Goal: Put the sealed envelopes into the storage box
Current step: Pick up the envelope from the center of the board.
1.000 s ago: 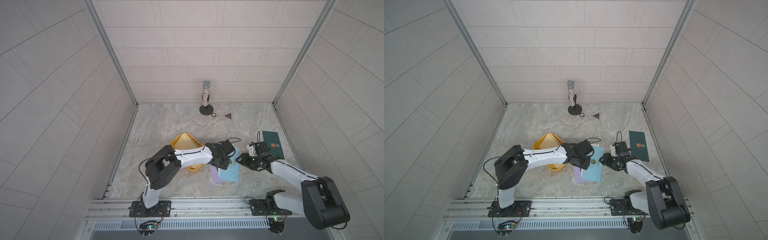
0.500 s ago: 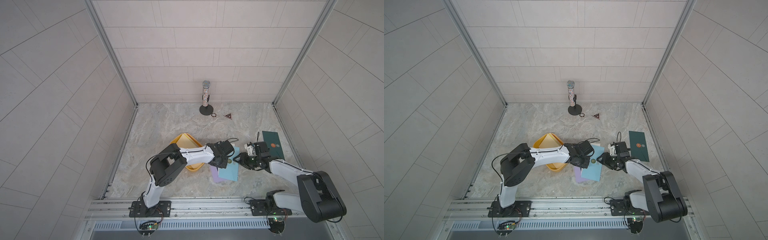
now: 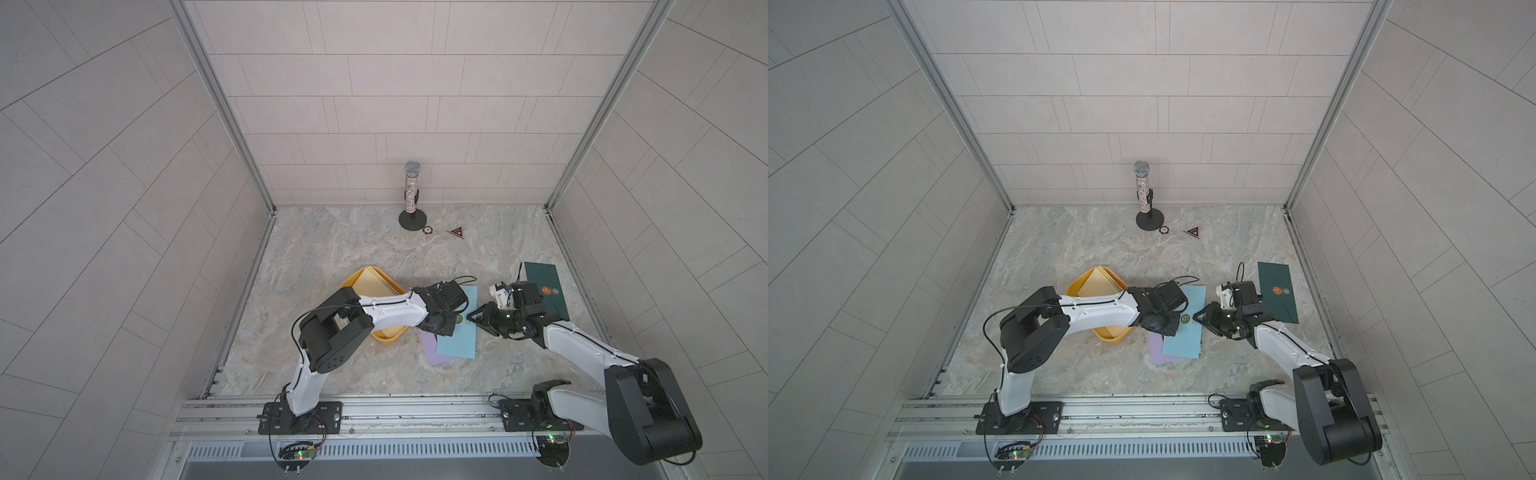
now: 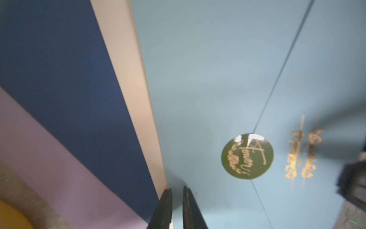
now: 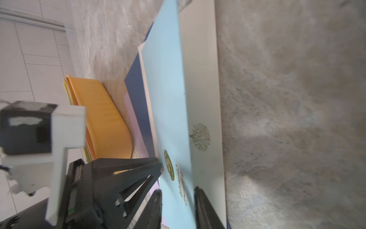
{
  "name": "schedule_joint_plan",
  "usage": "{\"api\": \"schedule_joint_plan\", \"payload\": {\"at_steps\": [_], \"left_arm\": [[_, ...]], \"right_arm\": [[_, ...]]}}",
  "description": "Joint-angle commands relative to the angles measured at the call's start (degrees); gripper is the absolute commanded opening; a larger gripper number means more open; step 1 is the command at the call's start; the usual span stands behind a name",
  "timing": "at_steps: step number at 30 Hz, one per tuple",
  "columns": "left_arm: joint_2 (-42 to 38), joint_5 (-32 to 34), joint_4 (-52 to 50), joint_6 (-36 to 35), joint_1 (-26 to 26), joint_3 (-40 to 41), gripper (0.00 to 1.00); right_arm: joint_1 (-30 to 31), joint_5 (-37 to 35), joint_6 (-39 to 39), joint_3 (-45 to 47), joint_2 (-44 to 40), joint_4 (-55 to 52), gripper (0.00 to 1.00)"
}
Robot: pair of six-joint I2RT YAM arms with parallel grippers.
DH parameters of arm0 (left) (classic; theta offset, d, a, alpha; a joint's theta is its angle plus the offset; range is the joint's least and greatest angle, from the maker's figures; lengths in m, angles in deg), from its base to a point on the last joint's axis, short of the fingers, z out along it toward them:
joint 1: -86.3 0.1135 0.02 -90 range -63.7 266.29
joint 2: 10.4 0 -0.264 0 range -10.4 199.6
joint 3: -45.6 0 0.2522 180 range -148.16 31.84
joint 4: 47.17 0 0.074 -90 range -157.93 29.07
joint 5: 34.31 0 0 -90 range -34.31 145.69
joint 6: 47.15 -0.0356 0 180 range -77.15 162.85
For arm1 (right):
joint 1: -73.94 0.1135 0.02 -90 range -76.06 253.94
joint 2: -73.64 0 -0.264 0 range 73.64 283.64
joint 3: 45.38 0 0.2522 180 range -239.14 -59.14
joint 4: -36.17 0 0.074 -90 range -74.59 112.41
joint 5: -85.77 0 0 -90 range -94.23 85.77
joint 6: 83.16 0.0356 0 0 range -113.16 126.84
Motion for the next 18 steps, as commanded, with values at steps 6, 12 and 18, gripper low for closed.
{"api": "schedule_joint_plan", "payload": {"at_steps": [6, 12, 18], "left_arm": [[0.60, 0.30, -0.11, 0.01, 0.34, 2.52, 0.20], [0.45, -0.15, 0.30, -0.10, 0.30, 2.68, 0.20], [-1.16, -0.33, 0.39, -0.39, 0.34, 2.88, 0.20]], "right_arm": [[0.09, 1.17, 1.39, 0.77, -1.12, 0.49, 0.24], [0.66, 2.16, 1.04, 1.06, 2.49, 2.89, 0.22], [0.67, 2.23, -0.60, -0.47, 4.21, 2.37, 0.09]]}}
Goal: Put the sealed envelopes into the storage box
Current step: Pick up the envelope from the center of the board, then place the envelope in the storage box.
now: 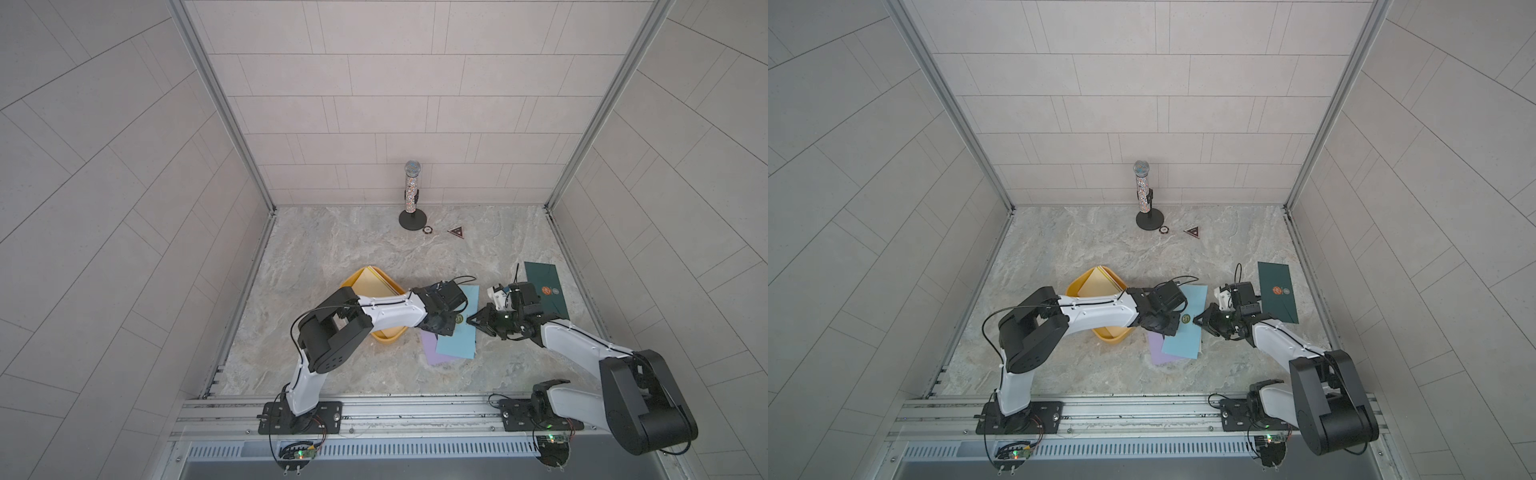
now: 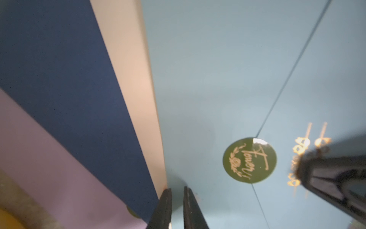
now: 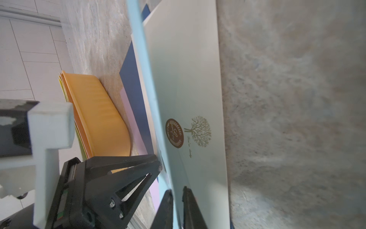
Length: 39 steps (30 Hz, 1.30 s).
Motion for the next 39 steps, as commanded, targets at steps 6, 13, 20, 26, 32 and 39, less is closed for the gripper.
{"api": "schedule_joint_plan", "payload": {"at_steps": [6, 13, 20, 26, 32, 39], "left_arm": [[-8.35, 0.35, -3.71, -1.37, 0.28, 0.30, 0.34], [-26.24, 7.62, -12.24, -2.84, 0.64, 2.33, 0.52], [-45.16, 13.34, -21.69, -1.73, 9.12, 11.50, 0.61], [-59.82, 14.66, -28.75, -4.50, 20.50, 16.97, 0.74], [-65.62, 19.78, -34.61, -7.26, 23.49, 18.42, 0.75], [-69.10, 19.05, -33.31, -8.20, 23.51, 19.94, 0.75]], "right_arm": [[0.36, -4.97, -7.86, -7.47, -3.99, -10.61, 0.00], [1.23, -10.04, -14.44, -19.59, -7.36, -22.37, 0.00], [15.05, -15.60, -20.14, -36.90, 1.05, -30.01, 0.00], [24.85, -17.80, -28.43, -58.42, 15.80, -41.48, 0.00], [30.15, -16.89, -33.59, -79.14, 34.16, -52.37, 0.00], [33.02, -17.48, -38.22, -103.07, 53.88, -68.99, 0.00]]}}
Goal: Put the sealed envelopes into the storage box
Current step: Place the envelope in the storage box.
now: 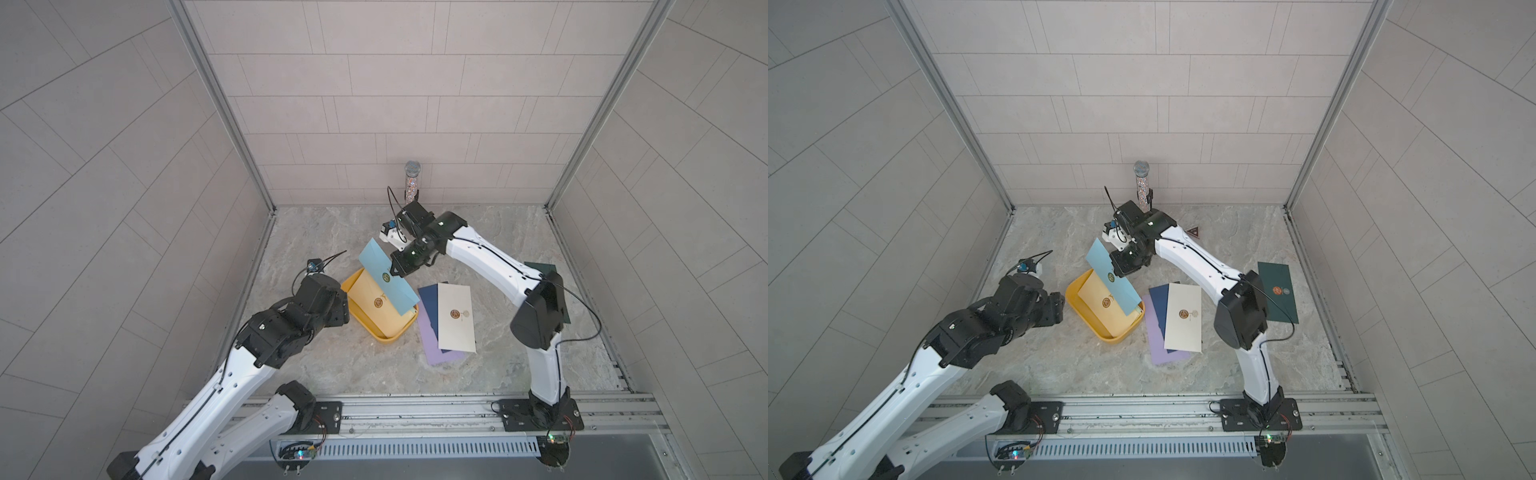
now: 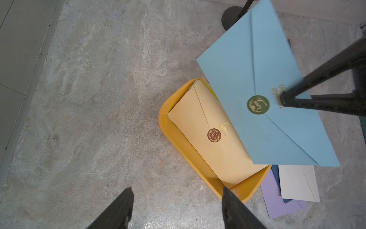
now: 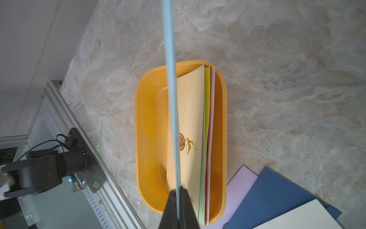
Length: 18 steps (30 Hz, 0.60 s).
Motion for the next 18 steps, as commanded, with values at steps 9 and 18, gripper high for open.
{"api": "schedule_joint_plan", "payload": {"at_steps": [9, 18], "left_arm": [[-0.98, 0.48, 0.64, -1.64, 0.24, 2.44, 0.75], [-0.95, 0.37, 0.86, -1.73, 0.21, 2.66, 0.76]], "right_arm": [[1.87, -1.95, -3.49, -15.59, 13.39, -18.35, 0.00], [2.58, -1.59, -1.26, -17.49, 16.84, -17.68, 0.15]]}}
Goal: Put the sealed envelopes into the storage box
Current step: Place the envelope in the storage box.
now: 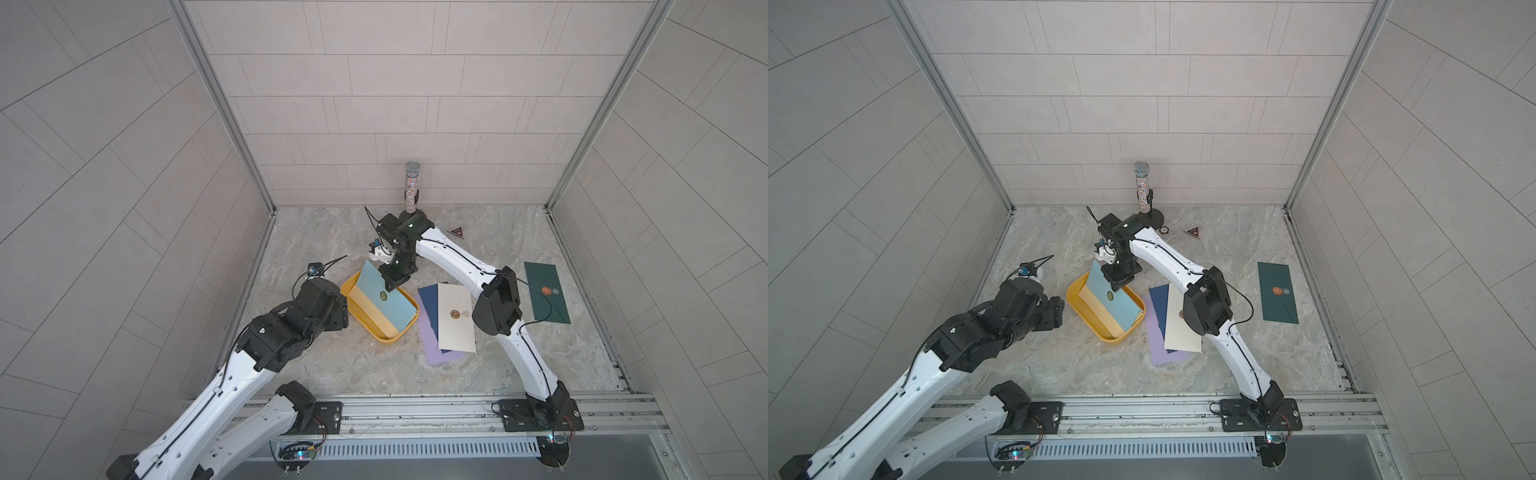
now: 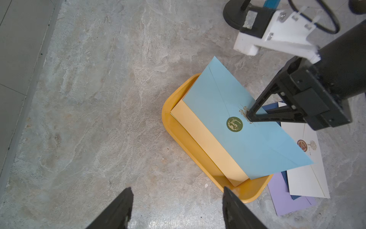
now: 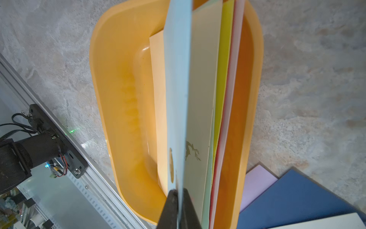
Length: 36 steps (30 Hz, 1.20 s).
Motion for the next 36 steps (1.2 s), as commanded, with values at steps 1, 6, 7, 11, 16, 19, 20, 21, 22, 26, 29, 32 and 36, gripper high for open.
{"api": "schedule_joint_plan", "payload": {"at_steps": [1, 6, 7, 11, 16, 19, 20, 21, 22, 26, 29, 32, 36], "left_arm": [[-0.27, 0.35, 0.48, -0.81, 0.24, 0.75, 0.76], [-0.25, 0.10, 0.62, -0.88, 0.28, 0.84, 0.76], [-0.25, -0.05, 0.72, -0.90, 0.22, 0.85, 0.76], [-1.86, -0.43, 0.79, -0.99, 0.17, 1.01, 0.76], [-1.38, -0.79, 0.94, -0.99, 0.22, 1.07, 0.76], [-1.04, -1.34, 0.99, -1.06, 0.13, 1.15, 0.76], [-1.03, -1.52, 1.07, -1.08, 0.06, 1.19, 0.76], [-0.98, -1.94, 1.26, -1.15, 0.01, 1.28, 0.76], [-0.98, -2.44, 1.46, -1.24, 0.03, 1.37, 0.76], [0.91, -5.23, 2.83, -2.12, -1.79, 2.05, 0.74], [1.86, -6.04, 2.94, -2.35, -3.98, 1.82, 0.72], [2.86, -8.87, 4.11, -1.85, -4.63, 1.45, 0.69], [7.71, -13.30, 7.88, -0.06, -7.16, 0.85, 0.67]], "right_arm": [[0.59, -0.45, 1.30, -0.78, 0.91, -1.79, 0.20], [0.59, 0.79, 1.27, -1.69, -0.01, -1.65, 0.28], [0.61, 0.85, 0.97, -1.60, -0.48, -1.58, 0.28], [0.50, -0.16, 0.39, -1.19, -2.50, -1.63, 0.28], [0.16, -2.93, 0.71, 2.74, -7.71, 0.82, 0.27], [-0.67, -4.83, 2.30, 12.89, -15.84, 7.34, 0.27], [-1.22, -5.13, 3.26, 17.71, -19.43, 10.43, 0.28], [-1.94, -5.39, 4.36, 23.19, -23.22, 13.97, 0.30], [-2.66, -5.64, 5.58, 28.23, -26.86, 16.97, 0.31], [-7.21, -3.97, 12.85, 50.69, -43.05, 30.91, 0.35], [-11.31, -4.37, 17.00, 66.98, -54.83, 39.79, 0.39], [-16.20, -5.94, 18.74, 79.96, -64.18, 44.30, 0.43], [-23.94, -3.58, 21.30, 93.35, -73.89, 48.12, 0.46]]}}
